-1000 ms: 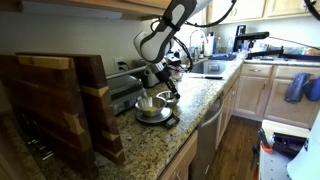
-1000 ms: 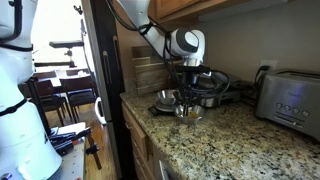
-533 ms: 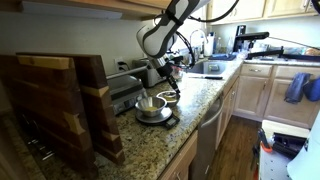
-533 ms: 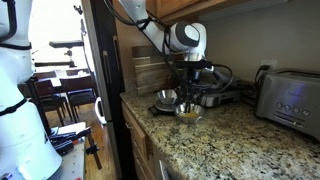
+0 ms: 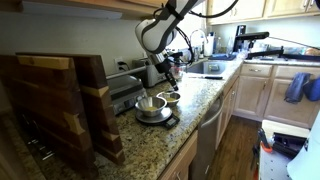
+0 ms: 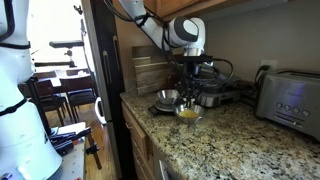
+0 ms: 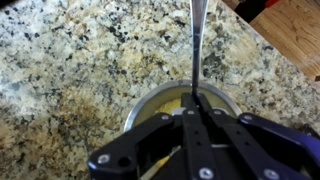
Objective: Use the spoon to get some sugar from the right bowl and put in the left bowl
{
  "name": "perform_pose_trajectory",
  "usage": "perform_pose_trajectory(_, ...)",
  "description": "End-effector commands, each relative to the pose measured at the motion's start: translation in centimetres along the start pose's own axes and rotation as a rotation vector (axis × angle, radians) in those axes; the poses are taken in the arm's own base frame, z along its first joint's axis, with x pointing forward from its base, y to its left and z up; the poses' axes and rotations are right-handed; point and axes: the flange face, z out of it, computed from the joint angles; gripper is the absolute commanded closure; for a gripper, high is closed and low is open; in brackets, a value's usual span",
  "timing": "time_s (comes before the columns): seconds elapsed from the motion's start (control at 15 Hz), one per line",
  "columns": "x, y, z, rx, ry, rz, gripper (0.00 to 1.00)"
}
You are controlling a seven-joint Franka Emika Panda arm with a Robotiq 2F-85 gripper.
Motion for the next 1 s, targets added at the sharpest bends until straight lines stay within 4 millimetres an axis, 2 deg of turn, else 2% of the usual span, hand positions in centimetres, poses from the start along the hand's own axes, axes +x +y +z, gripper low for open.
perform_pose_trajectory(0.0,-1.6,-2.1,-2.2,-0.025,0.020,-0.053,0.97)
perform_pose_trajectory(0.47,-2.4,-6.0,-4.6,-0.053,-0.011,-0.166,0.96)
perform_pose_trajectory(0.67,-1.7,-7.9,-5.2,-0.082,-0.027,-0.222,0.97)
perform_pose_trajectory(0.93,-0.2,-9.4,-5.4,-0.131,-0.059,-0.268,0.96)
